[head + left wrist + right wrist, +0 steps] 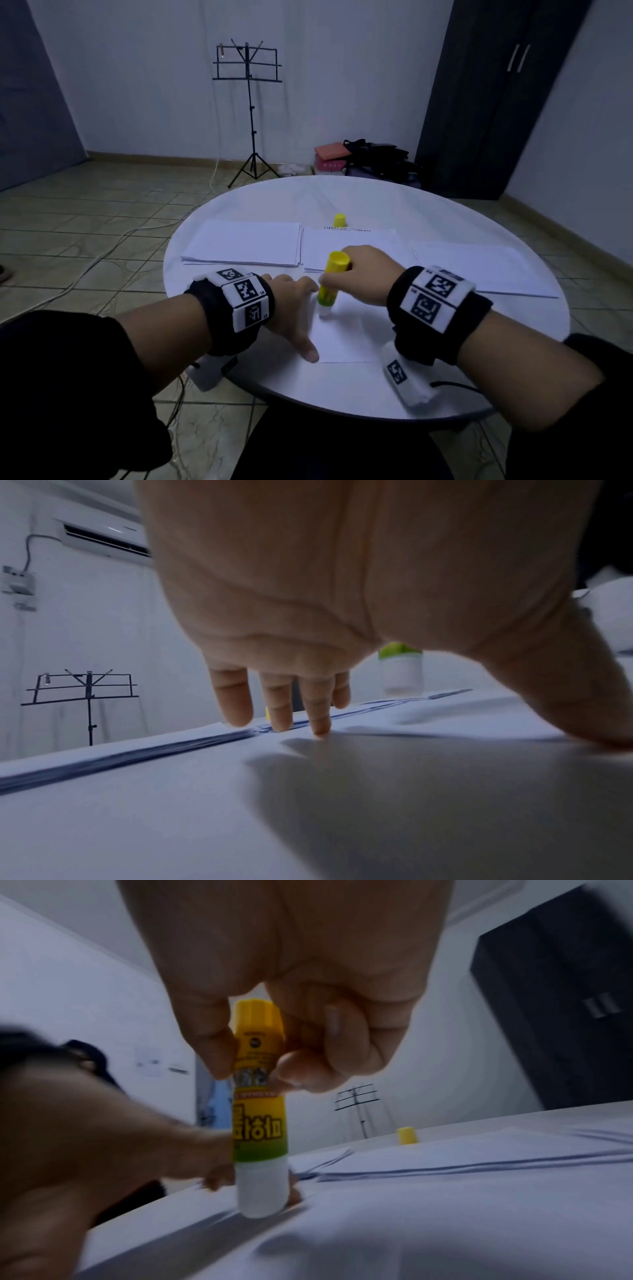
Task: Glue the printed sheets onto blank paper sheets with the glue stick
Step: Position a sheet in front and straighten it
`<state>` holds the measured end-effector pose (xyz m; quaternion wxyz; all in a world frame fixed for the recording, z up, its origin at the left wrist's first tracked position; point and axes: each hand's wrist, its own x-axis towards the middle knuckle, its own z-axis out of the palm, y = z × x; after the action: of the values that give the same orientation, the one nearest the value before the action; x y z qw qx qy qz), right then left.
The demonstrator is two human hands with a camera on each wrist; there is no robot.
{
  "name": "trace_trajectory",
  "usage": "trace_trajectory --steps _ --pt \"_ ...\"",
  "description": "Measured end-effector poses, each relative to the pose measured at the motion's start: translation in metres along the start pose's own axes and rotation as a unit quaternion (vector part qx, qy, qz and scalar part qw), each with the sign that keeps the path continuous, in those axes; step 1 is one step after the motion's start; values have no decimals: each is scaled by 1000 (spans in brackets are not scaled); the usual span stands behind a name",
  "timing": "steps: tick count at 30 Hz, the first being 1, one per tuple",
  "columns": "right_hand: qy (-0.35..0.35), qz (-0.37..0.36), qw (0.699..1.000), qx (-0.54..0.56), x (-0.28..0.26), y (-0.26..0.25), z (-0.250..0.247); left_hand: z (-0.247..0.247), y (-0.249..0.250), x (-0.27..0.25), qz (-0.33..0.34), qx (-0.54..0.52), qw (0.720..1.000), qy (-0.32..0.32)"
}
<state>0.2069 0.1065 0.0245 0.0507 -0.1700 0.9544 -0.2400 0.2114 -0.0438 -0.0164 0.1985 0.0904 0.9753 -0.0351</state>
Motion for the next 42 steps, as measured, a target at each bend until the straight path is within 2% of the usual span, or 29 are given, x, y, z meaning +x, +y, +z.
trace_trajectory --steps 7,11,16,23,28,30,36,42 --pt "-55 -53 996 -54 -19 -9 11 -3 6 0 22 40 999 -2" --pt "-62 -48 995 -67 -34 7 3 -7 13 0 30 63 998 -9" --pt "-53 6 996 -74 -55 46 -20 -16 19 5 17 108 993 -43" --pt "-56 88 993 -59 -70 93 -54 -23 32 3 32 139 989 -39" --pt "45 136 989 -27 -44 102 -58 -26 37 5 24 100 993 -63" --pt "57 150 987 -14 -31 104 -57 -27 40 5 25 109 991 -76" --pt "28 202 979 -13 -20 108 -53 -29 45 6 20 129 987 -92" --pt "-25 203 979 -4 -49 112 -61 -28 44 7 21 129 988 -83"
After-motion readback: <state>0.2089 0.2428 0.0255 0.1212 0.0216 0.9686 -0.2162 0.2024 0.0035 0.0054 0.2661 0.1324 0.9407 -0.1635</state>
